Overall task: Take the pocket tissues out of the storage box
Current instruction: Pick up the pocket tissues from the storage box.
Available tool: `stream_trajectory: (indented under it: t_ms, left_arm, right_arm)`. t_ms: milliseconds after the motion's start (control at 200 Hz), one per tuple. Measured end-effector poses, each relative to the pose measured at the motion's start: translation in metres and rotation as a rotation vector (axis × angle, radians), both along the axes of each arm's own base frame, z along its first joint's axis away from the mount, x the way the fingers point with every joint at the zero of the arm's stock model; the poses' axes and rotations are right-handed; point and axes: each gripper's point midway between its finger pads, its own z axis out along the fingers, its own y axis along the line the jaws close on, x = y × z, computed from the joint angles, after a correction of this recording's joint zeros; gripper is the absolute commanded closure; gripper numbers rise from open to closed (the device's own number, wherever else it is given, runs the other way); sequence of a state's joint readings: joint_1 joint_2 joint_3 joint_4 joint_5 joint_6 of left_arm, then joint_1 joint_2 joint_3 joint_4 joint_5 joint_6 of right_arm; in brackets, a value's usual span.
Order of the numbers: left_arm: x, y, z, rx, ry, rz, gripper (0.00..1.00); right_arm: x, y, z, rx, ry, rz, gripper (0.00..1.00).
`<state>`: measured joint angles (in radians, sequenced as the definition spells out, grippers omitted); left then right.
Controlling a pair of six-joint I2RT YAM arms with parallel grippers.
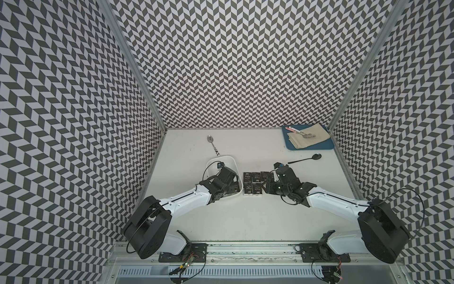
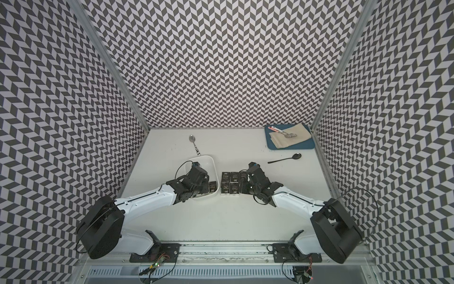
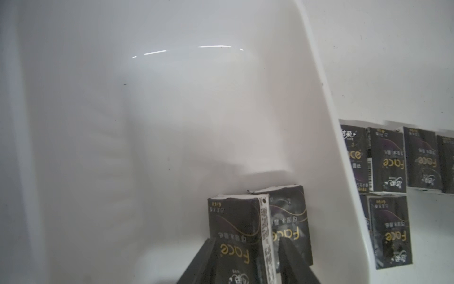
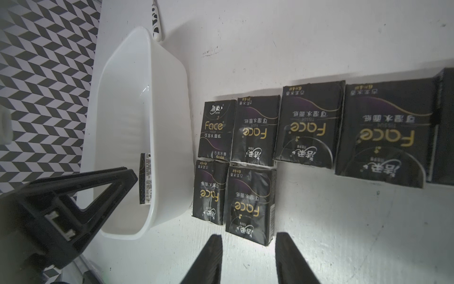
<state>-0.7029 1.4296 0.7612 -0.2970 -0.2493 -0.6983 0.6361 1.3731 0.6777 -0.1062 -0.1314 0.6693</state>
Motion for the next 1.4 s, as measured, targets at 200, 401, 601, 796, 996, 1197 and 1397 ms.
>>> stream_trajectory:
  t_ms: [200, 401, 601, 796, 996, 1197, 1397]
  left_arm:
    - [-0.001, 0.0, -0.022, 0.037, 0.042, -0.002, 0.64]
    - [0.002, -0.002, -0.021, 0.027, 0.029, 0.009, 0.9]
    - [0.003, 0.0, -0.019, 0.032, 0.021, 0.015, 1.0]
    - [0.003, 0.005, -0.001, 0.033, -0.006, 0.027, 1.0]
    - [0.016, -0.002, 0.063, -0.036, -0.129, 0.035, 1.0]
    - [0.003, -0.035, 0.1, -0.086, -0.189, -0.049, 1.0]
    - [-0.035, -0.096, 0.108, -0.137, -0.171, -0.212, 1.0]
  right_arm:
    - [0.0, 0.0, 0.0, -0.002, -0.003, 0.006, 0.59]
    - [0.0, 0.001, 0.0, -0.003, -0.006, 0.011, 0.59]
    - [0.0, 0.001, 0.0, -0.004, -0.007, 0.014, 0.59]
    - [-0.001, 0.0, 0.004, -0.001, -0.014, 0.013, 0.59]
    - [0.0, -0.005, 0.014, 0.003, -0.037, -0.002, 0.59]
    - [0.01, -0.035, 0.016, -0.021, -0.036, -0.073, 0.58]
    - [0.011, -0.086, 0.006, -0.065, -0.023, -0.181, 0.58]
